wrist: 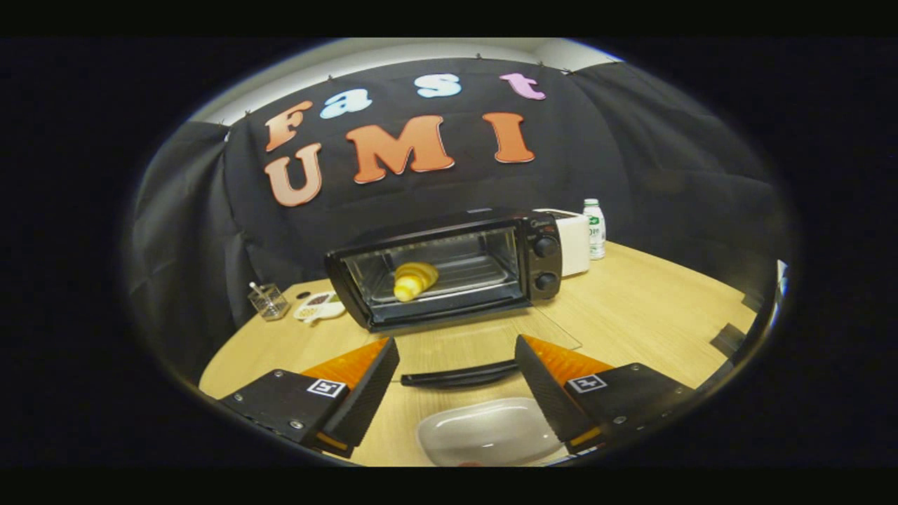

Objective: Open the toaster oven, put the food inside, and close the toaster oven door.

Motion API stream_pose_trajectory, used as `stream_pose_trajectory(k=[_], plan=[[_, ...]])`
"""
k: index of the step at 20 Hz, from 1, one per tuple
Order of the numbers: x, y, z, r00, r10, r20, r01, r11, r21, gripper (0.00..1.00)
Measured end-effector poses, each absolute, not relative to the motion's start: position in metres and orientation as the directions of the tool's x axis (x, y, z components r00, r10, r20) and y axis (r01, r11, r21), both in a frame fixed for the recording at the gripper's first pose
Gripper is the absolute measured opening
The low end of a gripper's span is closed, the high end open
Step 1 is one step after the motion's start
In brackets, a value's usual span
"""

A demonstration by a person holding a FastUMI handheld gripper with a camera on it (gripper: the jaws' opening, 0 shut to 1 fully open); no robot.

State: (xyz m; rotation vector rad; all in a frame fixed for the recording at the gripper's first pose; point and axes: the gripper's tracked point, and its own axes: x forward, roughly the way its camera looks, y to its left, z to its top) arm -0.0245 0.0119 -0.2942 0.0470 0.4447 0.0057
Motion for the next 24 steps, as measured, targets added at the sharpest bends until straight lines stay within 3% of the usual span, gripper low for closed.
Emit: stream_pose_trajectory(k=[12,24], plan=[[-0.027,0.006,-0.359,0.834,-0.020,-0.551,-0.068,0.988,-0.138,1.00],[-0.020,0.015,-0.368,0.811,0.004,-0.585,-0.085,0.990,-0.110,0.99]])
